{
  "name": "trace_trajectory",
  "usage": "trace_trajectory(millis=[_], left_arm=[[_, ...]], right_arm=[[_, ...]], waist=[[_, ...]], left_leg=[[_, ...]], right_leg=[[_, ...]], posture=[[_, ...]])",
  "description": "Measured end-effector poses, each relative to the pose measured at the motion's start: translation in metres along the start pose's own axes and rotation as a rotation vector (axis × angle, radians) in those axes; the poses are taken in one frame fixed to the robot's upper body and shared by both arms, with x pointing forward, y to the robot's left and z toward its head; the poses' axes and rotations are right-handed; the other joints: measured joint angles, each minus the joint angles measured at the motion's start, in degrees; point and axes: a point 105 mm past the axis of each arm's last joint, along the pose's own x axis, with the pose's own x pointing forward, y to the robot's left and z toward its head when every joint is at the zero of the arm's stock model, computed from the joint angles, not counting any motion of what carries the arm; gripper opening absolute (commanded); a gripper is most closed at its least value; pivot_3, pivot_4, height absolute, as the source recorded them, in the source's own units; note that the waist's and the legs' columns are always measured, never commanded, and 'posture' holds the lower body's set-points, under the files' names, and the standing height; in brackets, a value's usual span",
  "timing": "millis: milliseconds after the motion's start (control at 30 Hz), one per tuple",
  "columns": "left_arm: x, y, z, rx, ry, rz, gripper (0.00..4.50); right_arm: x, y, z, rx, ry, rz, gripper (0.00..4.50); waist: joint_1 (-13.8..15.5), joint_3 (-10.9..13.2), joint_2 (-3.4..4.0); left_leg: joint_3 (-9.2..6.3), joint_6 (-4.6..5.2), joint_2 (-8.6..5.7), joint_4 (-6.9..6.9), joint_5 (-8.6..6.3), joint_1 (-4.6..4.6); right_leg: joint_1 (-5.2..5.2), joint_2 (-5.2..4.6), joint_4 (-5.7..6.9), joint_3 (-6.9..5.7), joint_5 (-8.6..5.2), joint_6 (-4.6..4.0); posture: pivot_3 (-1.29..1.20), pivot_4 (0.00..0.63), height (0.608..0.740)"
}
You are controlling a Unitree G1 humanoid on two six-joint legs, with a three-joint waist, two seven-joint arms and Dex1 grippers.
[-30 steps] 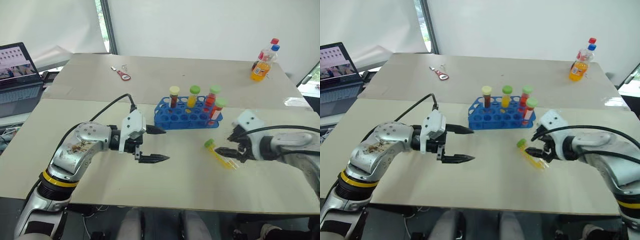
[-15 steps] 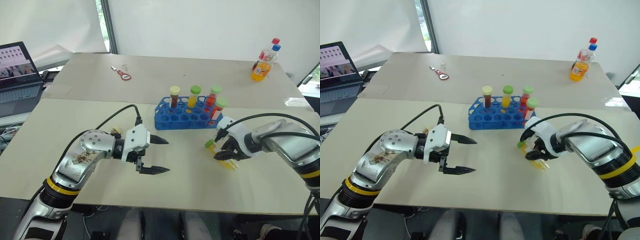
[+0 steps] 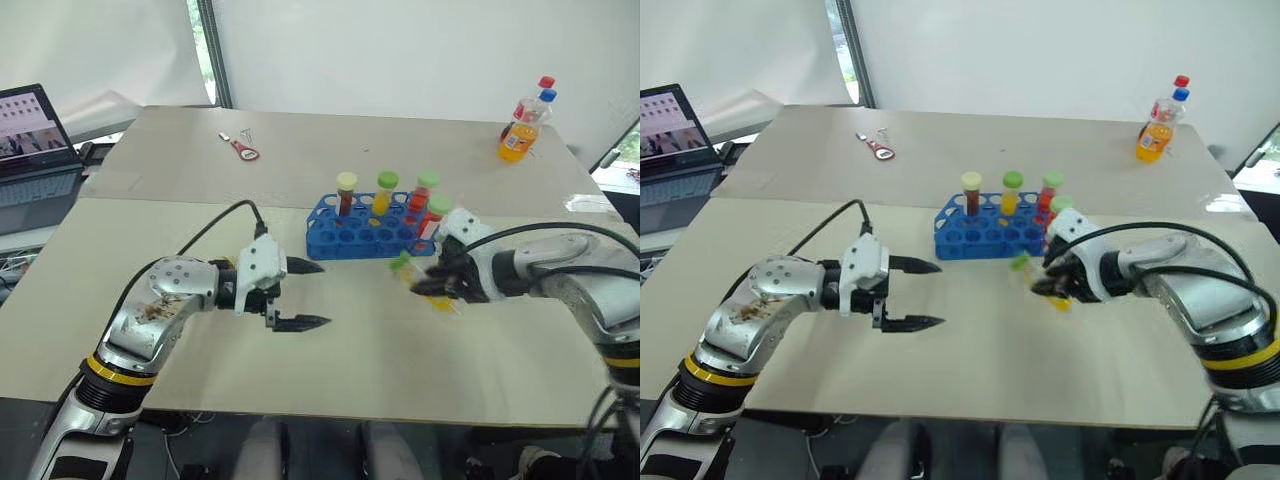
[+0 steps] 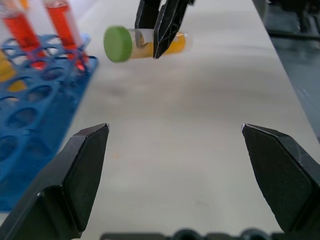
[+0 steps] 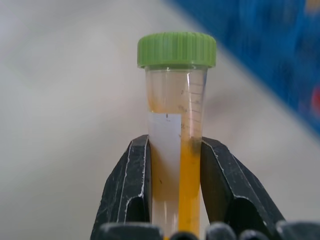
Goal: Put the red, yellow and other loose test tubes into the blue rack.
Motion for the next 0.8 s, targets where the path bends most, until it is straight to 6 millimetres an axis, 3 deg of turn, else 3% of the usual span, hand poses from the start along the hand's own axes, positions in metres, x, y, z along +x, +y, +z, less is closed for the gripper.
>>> trace_trajectory(millis=[100, 233, 333, 567, 800], left_arm=[[0.0, 0.008, 0.001, -0.034, -0.033, 0.058, 4.5], [0.001, 0.023, 0.005, -0.056, -0.058, 0.13, 4.5], [0.001, 0.026, 0.01, -0.043, -0.063, 0.135, 4.5], [0.004, 0.027, 0.019, -0.05, -0.085, 0.117, 4.5], [0.006, 0.02, 0.027, -0.06, -0.116, 0.076, 4.5]], right_arm=[[0.013, 0.002, 0.012, 0.033, -0.234, -0.085, 0.96], [0.015, -0.012, 0.037, 0.019, -0.476, -0.281, 0.96], [0.02, -0.025, 0.042, 0.032, -0.6, -0.422, 0.96], [0.049, -0.036, 0.03, 0.007, -0.651, -0.546, 0.96], [0.056, -0.048, 0.028, -0.039, -0.672, -0.627, 0.96]], waist=[[0.2, 0.0, 0.04], [0.2, 0.0, 0.04], [-0.1, 0.0, 0.04], [-0.4, 0.0, 0.05], [-0.6, 0.0, 0.05]], left_leg=[[-0.02, -0.03, -0.1, 0.01, 0.02, -0.05], [-0.04, -0.05, -0.13, 0.12, 0.03, -0.1], [-0.02, -0.06, -0.11, 0.12, 0.03, -0.09], [-0.02, -0.07, -0.12, 0.13, 0.04, -0.17], [-0.04, -0.07, -0.11, 0.15, 0.04, -0.22]], right_leg=[[-0.05, -0.08, 0.1, 0.0, -0.01, 0.03], [-0.06, -0.08, 0.15, -0.01, -0.02, 0.04], [-0.11, -0.06, 0.23, -0.01, -0.02, 0.03], [-0.22, -0.06, 0.31, -0.01, -0.03, 0.02], [-0.28, -0.05, 0.35, -0.01, -0.04, 0.0]], posture=[[0.0, 0.15, 0.662], [0.0, 0.15, 0.662], [0.0, 0.15, 0.662], [0.0, 0.15, 0.662], [0.0, 0.15, 0.662]])
